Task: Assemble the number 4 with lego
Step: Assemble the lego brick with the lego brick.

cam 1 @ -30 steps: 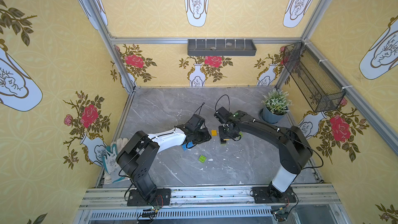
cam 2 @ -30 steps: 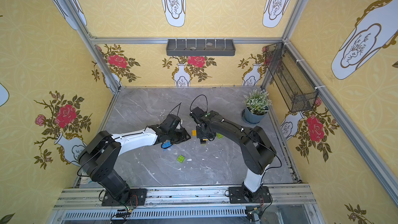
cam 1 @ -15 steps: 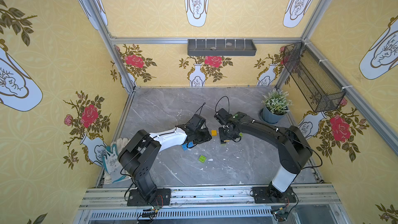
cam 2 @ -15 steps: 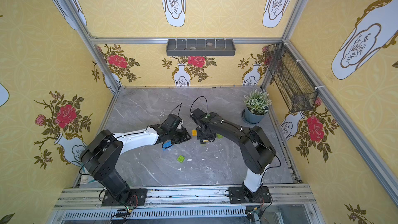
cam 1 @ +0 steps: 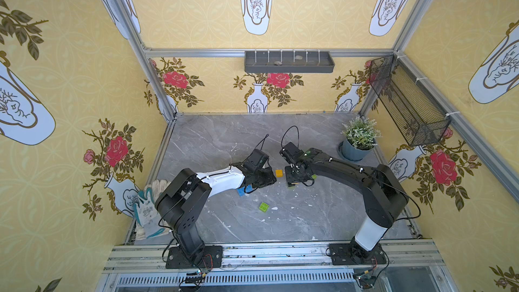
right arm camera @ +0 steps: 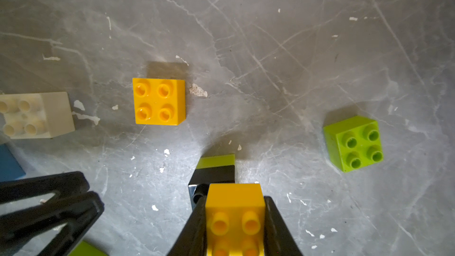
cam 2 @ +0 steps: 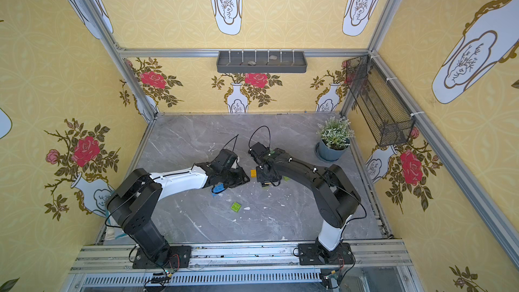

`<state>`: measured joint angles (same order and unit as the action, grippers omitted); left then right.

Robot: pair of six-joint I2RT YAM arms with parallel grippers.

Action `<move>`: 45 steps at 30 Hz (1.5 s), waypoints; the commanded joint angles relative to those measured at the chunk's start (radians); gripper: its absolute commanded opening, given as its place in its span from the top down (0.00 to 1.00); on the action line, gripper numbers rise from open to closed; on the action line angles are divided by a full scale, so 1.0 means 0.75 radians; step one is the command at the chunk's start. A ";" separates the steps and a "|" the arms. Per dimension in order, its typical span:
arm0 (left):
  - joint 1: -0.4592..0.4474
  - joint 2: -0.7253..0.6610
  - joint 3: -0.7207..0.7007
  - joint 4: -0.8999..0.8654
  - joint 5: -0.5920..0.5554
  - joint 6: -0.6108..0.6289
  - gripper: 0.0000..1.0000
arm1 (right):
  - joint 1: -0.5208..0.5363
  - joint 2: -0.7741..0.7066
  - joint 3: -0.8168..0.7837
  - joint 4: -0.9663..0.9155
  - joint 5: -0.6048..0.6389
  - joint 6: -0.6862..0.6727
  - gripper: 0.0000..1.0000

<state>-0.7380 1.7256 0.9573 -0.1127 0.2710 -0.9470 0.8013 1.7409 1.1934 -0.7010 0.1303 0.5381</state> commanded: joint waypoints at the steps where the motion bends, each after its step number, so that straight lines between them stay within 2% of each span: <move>1: 0.000 0.011 0.006 -0.007 0.009 0.016 0.66 | 0.000 0.003 -0.007 -0.047 -0.028 -0.007 0.75; 10: -0.007 0.019 0.017 -0.007 0.015 0.015 0.66 | -0.001 -0.041 0.101 -0.083 0.006 -0.067 0.74; 22: -0.018 0.043 0.037 -0.006 0.022 0.014 0.66 | 0.000 -0.085 0.002 0.000 0.004 -0.144 0.74; 45: -0.018 0.056 0.057 -0.020 0.025 0.023 0.66 | 0.000 -0.033 0.032 -0.043 -0.006 -0.139 0.74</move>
<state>-0.7509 1.7561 0.9958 -0.1139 0.2878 -0.9436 0.8005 1.7180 1.2106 -0.7128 0.1150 0.4335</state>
